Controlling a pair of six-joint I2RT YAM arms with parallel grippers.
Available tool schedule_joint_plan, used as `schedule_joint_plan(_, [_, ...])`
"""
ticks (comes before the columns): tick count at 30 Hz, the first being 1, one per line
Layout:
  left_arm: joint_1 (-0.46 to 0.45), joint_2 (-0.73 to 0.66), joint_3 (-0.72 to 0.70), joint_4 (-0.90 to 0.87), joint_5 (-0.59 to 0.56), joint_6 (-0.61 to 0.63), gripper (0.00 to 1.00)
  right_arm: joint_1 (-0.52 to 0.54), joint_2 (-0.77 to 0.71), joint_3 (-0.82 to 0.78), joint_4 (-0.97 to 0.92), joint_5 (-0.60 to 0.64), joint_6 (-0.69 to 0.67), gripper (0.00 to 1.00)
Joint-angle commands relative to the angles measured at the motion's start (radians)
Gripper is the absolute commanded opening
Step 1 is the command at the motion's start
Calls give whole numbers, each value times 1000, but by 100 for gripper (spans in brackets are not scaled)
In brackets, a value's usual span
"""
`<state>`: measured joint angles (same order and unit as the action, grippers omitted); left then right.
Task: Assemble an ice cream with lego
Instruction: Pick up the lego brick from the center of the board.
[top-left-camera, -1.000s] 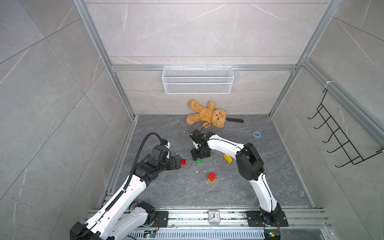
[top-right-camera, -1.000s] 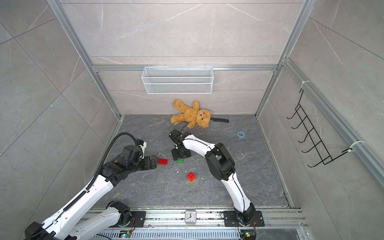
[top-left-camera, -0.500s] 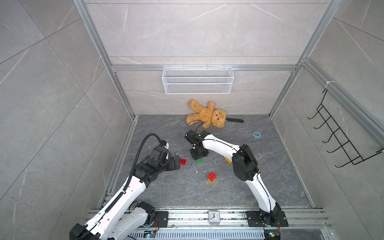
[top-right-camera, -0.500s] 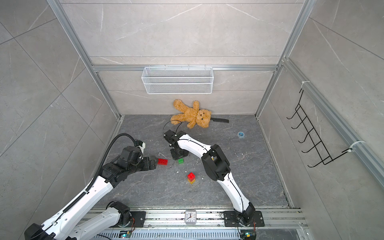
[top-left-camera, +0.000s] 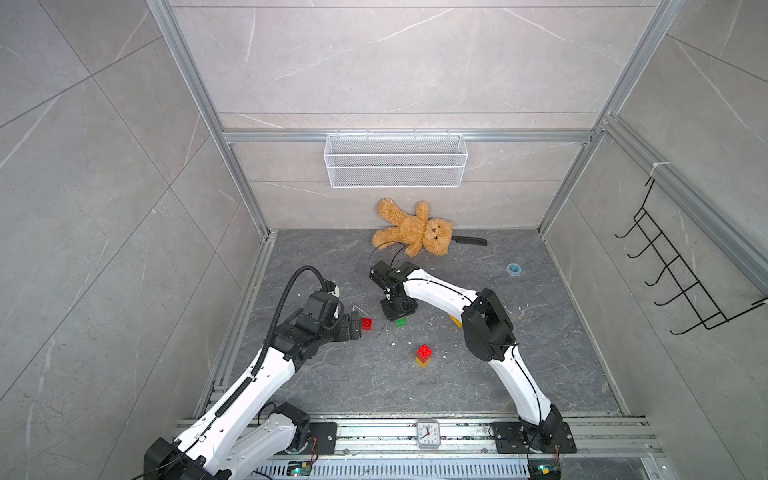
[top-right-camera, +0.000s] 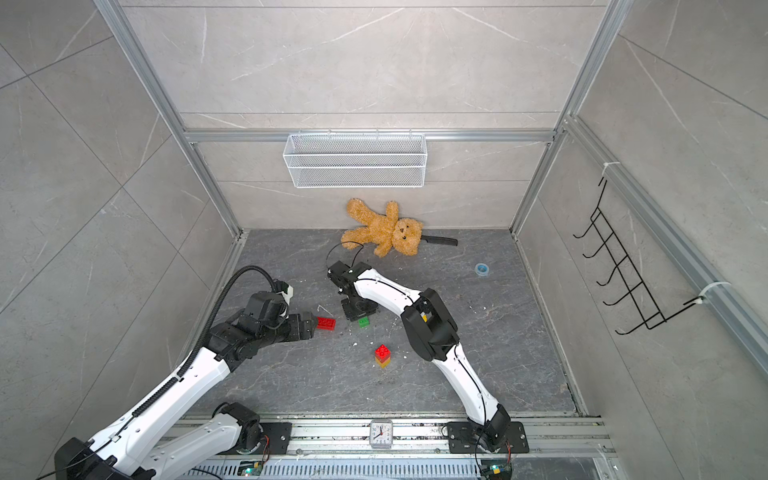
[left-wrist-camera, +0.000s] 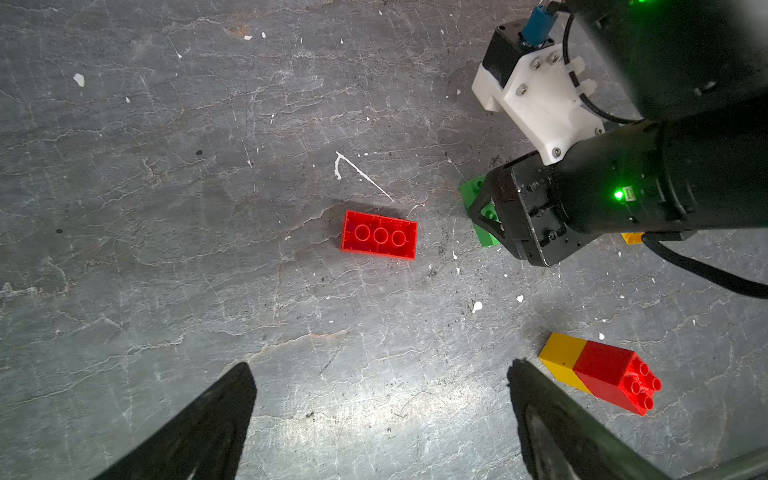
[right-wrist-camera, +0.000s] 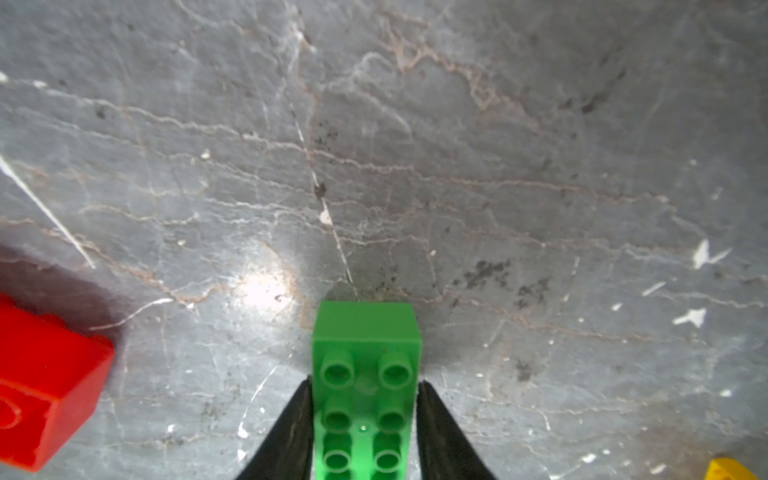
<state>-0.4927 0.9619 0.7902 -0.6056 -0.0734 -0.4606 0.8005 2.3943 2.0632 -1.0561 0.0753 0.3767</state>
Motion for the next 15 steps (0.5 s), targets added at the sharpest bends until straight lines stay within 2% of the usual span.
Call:
schedule_joint_plan(1, [4,-6,10,4,-2,8,97,9,23,40,-35,7,-4,41])
schedule_joint_plan(7, [3,-10,8,-4,-3,6,97,11,32,57,-50,16,-8,39])
schedule_joint_plan(12, [4,-16,8,-6,-8,4,97,10,20,68,-72,34,-16,33])
schedule_joint_plan(15, [3,-11,9,-8,-9,4,97,10,13,62,-76,36,-25,34])
